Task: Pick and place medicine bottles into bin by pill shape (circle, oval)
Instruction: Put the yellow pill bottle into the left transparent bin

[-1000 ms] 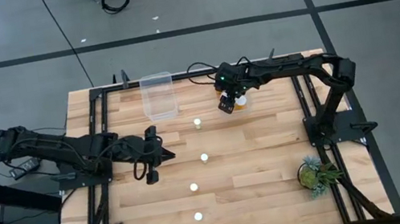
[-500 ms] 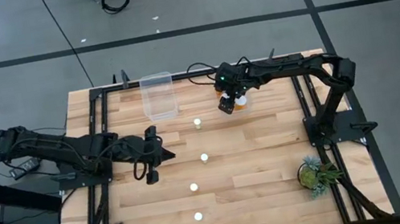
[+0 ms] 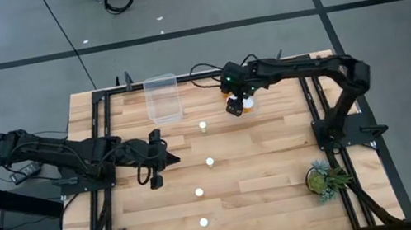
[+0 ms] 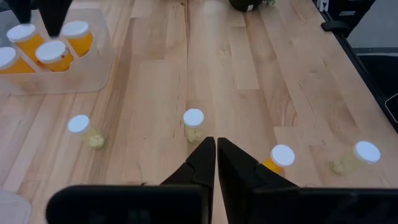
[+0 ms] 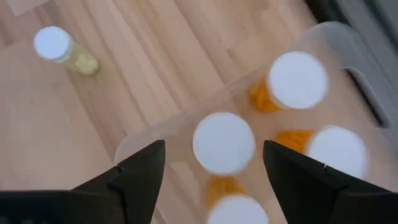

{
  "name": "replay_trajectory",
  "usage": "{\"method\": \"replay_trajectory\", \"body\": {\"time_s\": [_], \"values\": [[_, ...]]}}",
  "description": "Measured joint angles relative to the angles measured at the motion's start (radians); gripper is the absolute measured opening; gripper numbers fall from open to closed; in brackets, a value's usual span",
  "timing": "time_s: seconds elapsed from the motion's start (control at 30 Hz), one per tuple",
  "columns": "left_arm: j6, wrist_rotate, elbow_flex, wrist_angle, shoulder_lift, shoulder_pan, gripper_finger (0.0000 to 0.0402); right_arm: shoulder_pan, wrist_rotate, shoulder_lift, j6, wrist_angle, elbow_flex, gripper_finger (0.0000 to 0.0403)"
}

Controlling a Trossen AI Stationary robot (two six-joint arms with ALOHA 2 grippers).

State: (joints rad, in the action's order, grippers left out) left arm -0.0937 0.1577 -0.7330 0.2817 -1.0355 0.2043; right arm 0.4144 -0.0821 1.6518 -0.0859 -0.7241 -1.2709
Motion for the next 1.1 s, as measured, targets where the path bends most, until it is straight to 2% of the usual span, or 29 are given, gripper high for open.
{"method": "replay_trajectory", "body": {"time_s": [0.13, 0.3, 0.63, 0.8, 0.97, 1.1], "values": [[0.0, 0.0, 0.0, -0.001, 0.0, 0.0, 0.0026, -0.04, -0.047, -0.121, -0.014, 0.013, 0.008, 0.0278], [0.0, 0.0, 0.0, 0.0, 0.0, 0.0, 0.0035, -0.087, -0.057, -0.274, -0.069, 0.008, 0.051, 0.0278], [0.0, 0.0, 0.0, -0.001, 0.0, 0.0, 0.0025, -0.257, -0.167, -0.523, -0.182, 0.007, 0.221, 0.0278], [0.105, 0.01, 0.0, -0.093, -0.003, -0.001, 0.0026, -0.347, -0.2, -0.587, -0.252, 0.008, 0.268, 0.0278], [0.028, 0.009, 0.0, -0.234, -0.01, 0.001, 0.0035, -0.432, -0.257, -0.598, -0.27, 0.008, 0.28, 0.0278], [0.002, 0.01, 0.0, -0.256, -0.01, 0.0, 0.0034, -0.48, -0.343, -0.598, -0.254, 0.007, 0.281, 0.0278]]}}
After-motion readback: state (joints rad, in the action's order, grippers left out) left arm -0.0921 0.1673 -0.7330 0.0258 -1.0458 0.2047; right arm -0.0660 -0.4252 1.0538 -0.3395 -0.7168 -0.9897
